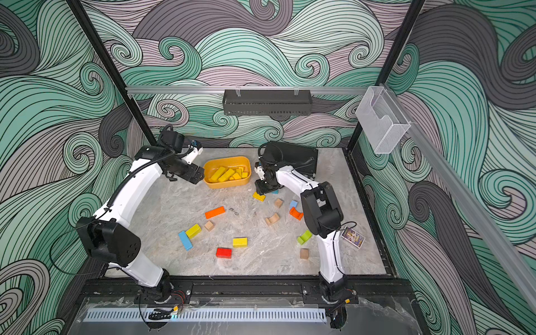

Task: Pick out the yellow building blocks
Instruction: Pick up the building block from the center of the board.

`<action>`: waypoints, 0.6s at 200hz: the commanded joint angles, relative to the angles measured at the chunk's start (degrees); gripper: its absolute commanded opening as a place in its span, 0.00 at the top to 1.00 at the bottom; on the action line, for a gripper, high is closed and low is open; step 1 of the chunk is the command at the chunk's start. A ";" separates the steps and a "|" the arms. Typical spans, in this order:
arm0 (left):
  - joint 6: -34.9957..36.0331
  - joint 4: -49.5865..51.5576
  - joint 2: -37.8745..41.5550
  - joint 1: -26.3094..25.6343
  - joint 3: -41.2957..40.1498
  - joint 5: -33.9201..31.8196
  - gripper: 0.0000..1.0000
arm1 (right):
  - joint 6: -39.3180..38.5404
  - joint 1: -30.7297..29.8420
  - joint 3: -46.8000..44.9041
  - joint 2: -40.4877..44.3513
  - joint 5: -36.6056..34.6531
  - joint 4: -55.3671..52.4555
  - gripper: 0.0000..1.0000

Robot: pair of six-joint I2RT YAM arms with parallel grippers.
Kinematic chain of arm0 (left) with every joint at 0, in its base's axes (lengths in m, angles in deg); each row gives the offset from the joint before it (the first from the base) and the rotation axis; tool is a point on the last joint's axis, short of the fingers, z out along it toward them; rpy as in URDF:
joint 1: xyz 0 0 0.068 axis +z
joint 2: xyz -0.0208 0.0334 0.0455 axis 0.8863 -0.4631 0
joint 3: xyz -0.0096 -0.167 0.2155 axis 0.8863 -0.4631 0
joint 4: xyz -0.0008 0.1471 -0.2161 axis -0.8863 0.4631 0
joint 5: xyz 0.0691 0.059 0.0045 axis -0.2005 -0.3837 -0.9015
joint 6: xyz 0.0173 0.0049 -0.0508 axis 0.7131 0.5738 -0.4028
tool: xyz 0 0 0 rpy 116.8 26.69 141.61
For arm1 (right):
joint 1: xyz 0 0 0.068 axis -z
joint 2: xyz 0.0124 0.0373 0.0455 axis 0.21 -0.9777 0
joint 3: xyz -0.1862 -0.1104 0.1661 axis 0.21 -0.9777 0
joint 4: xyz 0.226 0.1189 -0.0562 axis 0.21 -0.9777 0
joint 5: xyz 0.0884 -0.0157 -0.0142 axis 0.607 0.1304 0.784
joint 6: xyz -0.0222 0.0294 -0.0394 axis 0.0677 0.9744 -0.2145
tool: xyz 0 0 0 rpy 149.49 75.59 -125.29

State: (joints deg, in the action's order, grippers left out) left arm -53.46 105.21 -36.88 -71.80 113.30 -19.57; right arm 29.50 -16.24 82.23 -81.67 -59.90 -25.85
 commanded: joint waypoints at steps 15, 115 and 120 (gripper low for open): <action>-0.12 -1.47 4.80 0.59 -1.39 1.42 0.07 | -3.71 -0.88 2.85 -3.41 -1.29 -2.04 0.48; 2.01 0.13 8.64 2.18 -5.58 2.04 0.07 | -6.11 -4.41 4.03 -7.85 -5.98 -2.38 0.50; 2.12 0.22 8.60 2.24 -5.51 2.04 0.07 | -6.12 -4.42 3.96 -7.92 -6.22 -2.33 0.50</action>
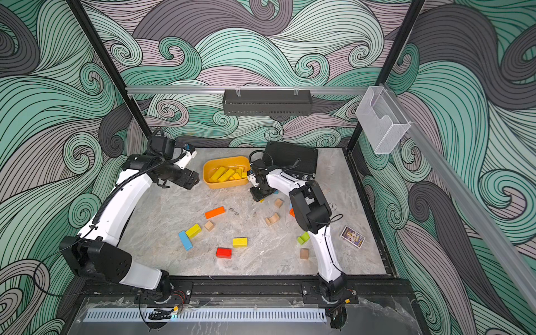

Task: Pick out the yellow building blocks
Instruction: Pick up the building block from the center of the board.

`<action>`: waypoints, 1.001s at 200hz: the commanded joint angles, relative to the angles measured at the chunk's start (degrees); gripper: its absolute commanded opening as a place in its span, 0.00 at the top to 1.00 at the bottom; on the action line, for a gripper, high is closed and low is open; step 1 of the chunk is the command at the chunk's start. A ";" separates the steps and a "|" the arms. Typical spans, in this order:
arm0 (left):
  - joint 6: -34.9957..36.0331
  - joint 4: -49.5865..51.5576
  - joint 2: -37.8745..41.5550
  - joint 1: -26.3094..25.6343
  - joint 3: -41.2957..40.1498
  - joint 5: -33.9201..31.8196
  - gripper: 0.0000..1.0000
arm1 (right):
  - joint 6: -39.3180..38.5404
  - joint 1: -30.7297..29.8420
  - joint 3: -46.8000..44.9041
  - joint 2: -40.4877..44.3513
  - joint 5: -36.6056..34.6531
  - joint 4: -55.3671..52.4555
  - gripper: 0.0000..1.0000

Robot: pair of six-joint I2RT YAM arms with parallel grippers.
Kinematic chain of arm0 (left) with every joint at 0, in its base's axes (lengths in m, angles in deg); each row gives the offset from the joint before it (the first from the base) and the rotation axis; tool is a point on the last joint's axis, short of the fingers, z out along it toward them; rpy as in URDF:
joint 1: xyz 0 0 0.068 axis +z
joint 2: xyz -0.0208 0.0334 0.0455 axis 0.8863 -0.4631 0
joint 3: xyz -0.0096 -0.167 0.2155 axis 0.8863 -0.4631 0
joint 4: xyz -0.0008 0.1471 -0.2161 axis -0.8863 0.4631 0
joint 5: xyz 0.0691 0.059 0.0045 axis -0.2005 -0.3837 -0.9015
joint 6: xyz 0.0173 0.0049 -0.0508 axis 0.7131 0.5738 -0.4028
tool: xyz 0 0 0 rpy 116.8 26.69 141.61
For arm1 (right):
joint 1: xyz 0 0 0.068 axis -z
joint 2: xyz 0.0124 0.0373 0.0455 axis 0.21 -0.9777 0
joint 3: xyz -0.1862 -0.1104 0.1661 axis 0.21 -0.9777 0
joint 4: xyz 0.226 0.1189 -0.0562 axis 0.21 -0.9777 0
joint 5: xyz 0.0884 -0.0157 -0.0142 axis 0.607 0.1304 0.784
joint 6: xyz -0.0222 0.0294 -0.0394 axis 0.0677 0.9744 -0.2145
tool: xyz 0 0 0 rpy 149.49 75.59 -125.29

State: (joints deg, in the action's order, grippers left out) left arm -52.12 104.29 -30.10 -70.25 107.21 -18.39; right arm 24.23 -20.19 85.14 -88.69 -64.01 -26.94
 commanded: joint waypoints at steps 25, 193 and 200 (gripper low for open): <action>0.75 1.24 1.88 0.96 0.66 1.11 0.07 | -0.83 -0.64 0.82 -1.10 -3.87 -1.53 0.52; 0.09 -0.59 2.97 2.28 -4.18 2.31 0.07 | 3.76 0.00 -3.05 6.81 -0.50 -3.31 0.98; 0.09 -0.93 2.93 2.34 -4.67 2.27 0.07 | 4.52 0.30 -3.33 7.90 0.37 -3.34 0.98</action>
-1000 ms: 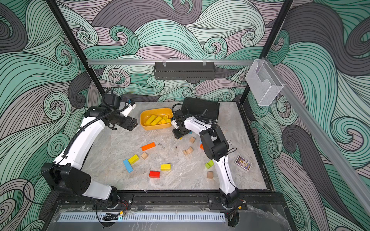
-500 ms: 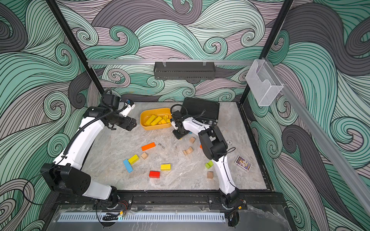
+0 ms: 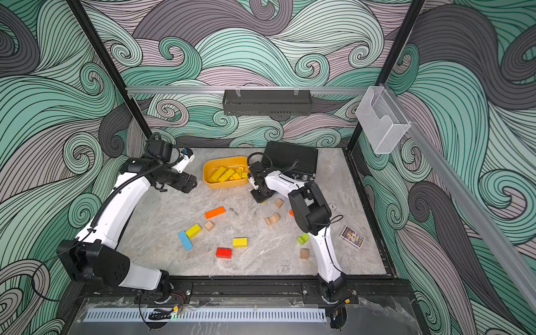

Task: Pick out the yellow building blocks
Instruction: Pick up the building block from the center of the board, then place the building block in the storage box.

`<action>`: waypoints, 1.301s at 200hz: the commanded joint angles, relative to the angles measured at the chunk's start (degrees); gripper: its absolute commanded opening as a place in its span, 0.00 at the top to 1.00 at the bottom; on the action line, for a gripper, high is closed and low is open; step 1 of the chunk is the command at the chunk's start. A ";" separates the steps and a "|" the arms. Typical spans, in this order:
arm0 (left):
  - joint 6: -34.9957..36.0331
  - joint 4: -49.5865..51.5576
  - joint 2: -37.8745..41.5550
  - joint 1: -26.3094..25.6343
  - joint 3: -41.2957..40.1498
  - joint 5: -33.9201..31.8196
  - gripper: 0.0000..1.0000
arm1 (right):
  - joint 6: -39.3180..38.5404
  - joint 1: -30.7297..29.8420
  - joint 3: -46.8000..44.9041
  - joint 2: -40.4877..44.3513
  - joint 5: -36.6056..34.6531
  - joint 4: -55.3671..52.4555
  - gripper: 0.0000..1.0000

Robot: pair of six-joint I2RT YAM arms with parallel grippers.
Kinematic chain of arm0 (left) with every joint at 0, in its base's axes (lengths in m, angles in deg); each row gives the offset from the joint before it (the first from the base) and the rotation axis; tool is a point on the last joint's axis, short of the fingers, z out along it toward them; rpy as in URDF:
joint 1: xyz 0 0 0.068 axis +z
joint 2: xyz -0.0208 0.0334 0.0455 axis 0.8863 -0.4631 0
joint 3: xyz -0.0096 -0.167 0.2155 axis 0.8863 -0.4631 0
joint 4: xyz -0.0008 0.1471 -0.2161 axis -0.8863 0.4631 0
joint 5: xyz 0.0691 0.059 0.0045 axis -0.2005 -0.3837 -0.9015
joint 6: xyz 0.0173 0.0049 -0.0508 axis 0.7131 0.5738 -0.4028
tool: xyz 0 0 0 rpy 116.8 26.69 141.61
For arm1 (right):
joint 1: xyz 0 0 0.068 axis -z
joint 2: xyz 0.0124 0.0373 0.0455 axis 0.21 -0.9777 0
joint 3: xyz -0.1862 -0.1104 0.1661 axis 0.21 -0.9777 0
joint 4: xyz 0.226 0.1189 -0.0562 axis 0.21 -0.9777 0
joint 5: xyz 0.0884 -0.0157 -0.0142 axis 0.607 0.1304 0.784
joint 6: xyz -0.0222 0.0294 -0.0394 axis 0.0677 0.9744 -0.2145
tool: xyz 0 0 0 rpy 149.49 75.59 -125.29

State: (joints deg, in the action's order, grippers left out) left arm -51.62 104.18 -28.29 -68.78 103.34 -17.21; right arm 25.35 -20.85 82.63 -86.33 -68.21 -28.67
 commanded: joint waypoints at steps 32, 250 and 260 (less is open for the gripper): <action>-0.15 -1.03 1.03 1.47 -1.92 0.93 0.07 | 3.84 1.26 0.07 9.27 6.73 -3.08 0.98; 0.92 -1.63 -0.75 3.38 -6.12 1.70 0.09 | 4.28 -0.57 46.61 -19.24 11.34 -3.18 0.94; 1.26 -1.97 -0.49 3.38 -6.37 1.70 0.08 | 3.80 -0.57 47.41 -20.36 10.46 -3.14 0.93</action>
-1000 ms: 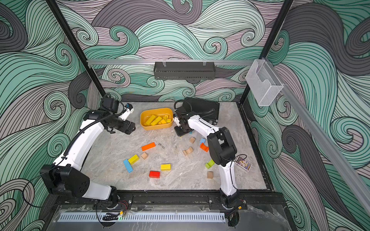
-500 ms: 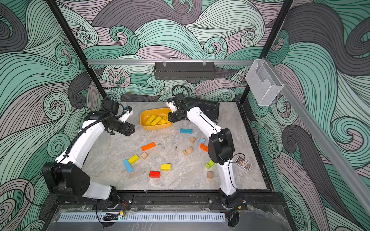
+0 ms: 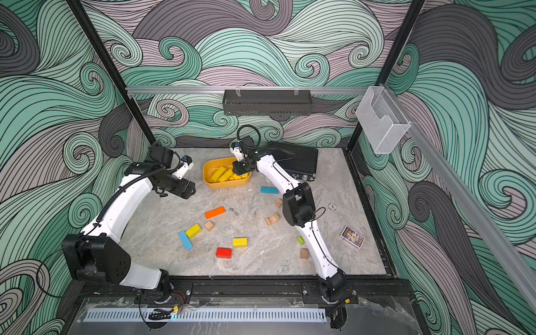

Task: Pick out the yellow building blocks
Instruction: Place the building block in the storage box.

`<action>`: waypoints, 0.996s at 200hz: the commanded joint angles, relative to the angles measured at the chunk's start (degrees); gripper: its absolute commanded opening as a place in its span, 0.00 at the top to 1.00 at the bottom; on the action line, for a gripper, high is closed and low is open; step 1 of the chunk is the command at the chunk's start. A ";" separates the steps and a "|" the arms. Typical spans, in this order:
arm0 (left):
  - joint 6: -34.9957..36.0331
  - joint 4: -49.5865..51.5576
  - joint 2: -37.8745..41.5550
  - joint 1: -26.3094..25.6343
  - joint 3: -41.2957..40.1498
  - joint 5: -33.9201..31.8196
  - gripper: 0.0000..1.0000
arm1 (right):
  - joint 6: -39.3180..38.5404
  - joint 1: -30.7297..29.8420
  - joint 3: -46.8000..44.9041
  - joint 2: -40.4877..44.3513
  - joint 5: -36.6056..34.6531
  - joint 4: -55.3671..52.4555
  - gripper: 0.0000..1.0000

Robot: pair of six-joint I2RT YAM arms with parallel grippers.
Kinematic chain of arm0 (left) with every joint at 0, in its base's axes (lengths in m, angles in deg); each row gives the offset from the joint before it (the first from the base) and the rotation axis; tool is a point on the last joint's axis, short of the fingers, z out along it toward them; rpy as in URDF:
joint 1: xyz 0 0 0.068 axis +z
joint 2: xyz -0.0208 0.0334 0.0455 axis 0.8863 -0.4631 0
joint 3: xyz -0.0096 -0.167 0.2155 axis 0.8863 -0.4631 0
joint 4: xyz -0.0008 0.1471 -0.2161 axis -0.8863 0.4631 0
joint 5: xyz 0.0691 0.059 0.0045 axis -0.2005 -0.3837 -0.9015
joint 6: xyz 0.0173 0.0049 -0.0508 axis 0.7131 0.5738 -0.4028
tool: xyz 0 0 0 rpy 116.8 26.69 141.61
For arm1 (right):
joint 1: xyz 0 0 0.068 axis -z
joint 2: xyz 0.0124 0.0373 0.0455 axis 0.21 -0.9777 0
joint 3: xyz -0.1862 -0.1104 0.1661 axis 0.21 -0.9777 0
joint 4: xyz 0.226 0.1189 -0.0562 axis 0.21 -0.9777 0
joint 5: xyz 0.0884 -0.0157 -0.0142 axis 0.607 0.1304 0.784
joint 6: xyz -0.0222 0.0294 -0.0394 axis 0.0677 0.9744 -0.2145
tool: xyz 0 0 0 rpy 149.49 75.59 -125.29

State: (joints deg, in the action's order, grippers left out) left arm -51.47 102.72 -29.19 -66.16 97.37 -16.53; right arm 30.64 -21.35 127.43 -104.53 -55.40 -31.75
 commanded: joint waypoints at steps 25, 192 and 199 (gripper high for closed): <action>1.36 -1.21 0.60 0.76 -0.93 1.17 0.08 | -2.72 -0.09 3.43 -3.96 -4.59 0.03 0.93; -1.21 -7.42 2.01 1.07 -4.42 1.22 0.07 | -4.11 -0.72 4.35 -2.03 -7.40 0.14 0.53; -2.22 -8.86 3.54 1.18 -4.64 0.86 0.06 | -4.09 -0.72 4.27 -0.99 -7.26 0.15 0.53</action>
State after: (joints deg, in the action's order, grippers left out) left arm -51.10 97.84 -28.88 -65.55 93.46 -15.62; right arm 26.22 -21.96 129.82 -110.06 -62.33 -31.79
